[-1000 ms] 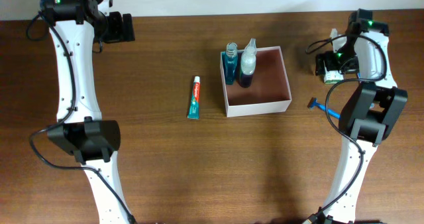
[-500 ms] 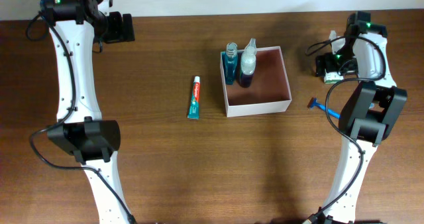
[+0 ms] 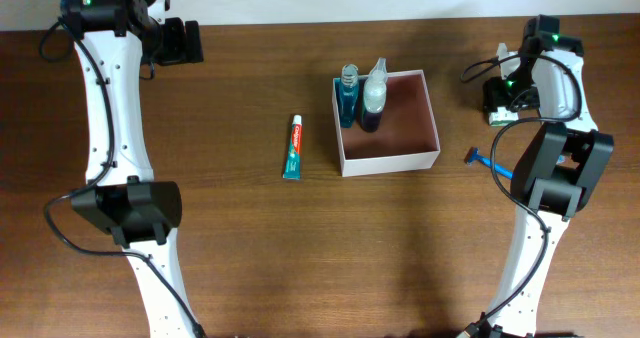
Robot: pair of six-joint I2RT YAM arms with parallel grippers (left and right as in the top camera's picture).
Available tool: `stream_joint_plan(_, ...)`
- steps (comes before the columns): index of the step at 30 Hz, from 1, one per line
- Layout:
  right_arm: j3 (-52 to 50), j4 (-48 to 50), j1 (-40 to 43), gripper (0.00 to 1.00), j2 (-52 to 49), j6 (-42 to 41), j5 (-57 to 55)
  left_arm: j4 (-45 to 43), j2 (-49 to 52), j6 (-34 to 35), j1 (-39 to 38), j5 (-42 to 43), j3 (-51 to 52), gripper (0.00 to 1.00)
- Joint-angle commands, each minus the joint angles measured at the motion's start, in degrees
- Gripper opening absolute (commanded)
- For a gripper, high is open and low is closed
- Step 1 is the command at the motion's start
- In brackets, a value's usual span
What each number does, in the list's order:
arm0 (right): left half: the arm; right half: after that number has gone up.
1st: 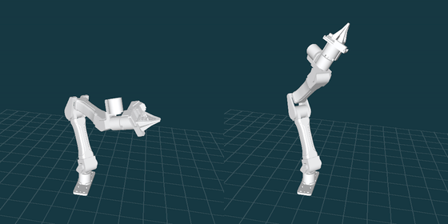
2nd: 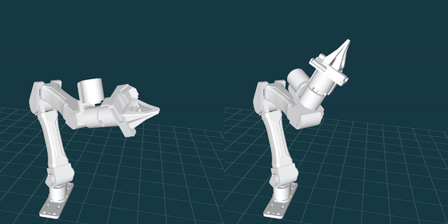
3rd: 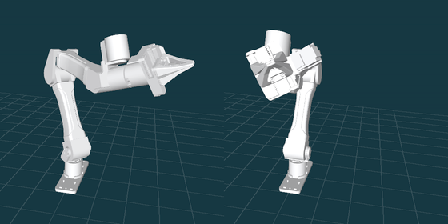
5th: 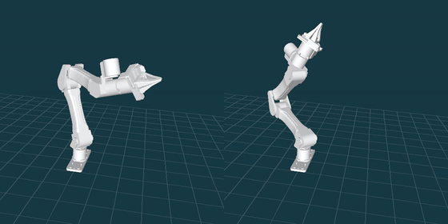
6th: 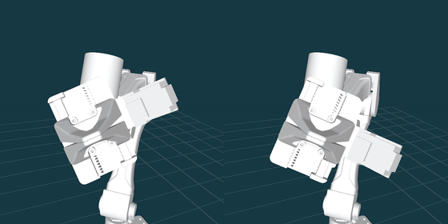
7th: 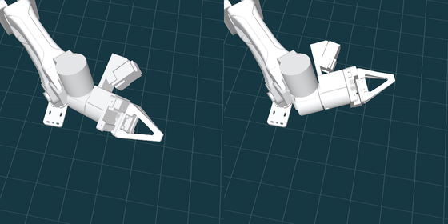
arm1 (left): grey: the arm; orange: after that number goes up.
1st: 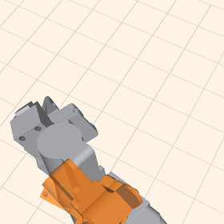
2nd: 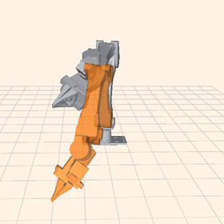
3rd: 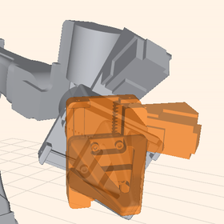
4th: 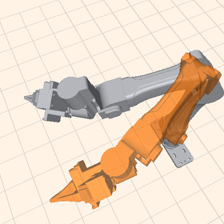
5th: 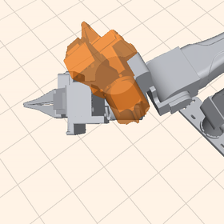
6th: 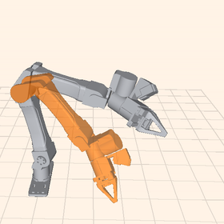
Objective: Pack container
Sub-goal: 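Carry the soap box left and lower it into the box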
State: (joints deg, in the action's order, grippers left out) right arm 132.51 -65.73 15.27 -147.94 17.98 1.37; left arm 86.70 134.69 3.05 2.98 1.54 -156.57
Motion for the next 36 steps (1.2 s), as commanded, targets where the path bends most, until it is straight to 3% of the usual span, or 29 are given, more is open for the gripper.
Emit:
stream_joint_plan(1,-0.83,0.07,-0.31,0.59,-0.66,-0.22,-0.55,-0.11,0.2,0.57,0.07,0.42,0.0,0.99)
stream_joint_plan(3,-0.81,0.0,-0.33,0.5,-0.63,-0.26,-0.55,-0.11,0.2,0.57,0.07,0.39,0.0,0.99)
stream_joint_plan(8,-0.2,-0.96,-0.44,0.43,-0.61,-0.87,-0.09,-0.11,0.2,0.59,0.07,0.39,0.0,0.99)
stream_joint_plan(14,3.89,-4.15,-1.75,0.43,-0.55,-1.38,0.96,-0.11,0.2,0.59,0.07,0.39,0.0,0.99)
stream_joint_plan(26,33.07,-26.14,-8.52,0.44,0.57,-8.39,1.27,-0.11,0.2,0.59,0.07,0.39,0.0,0.99)
stream_joint_plan(36,34.67,-31.61,-17.97,0.43,5.53,-15.06,3.45,-0.11,0.2,0.59,0.07,0.39,0.0,0.99)
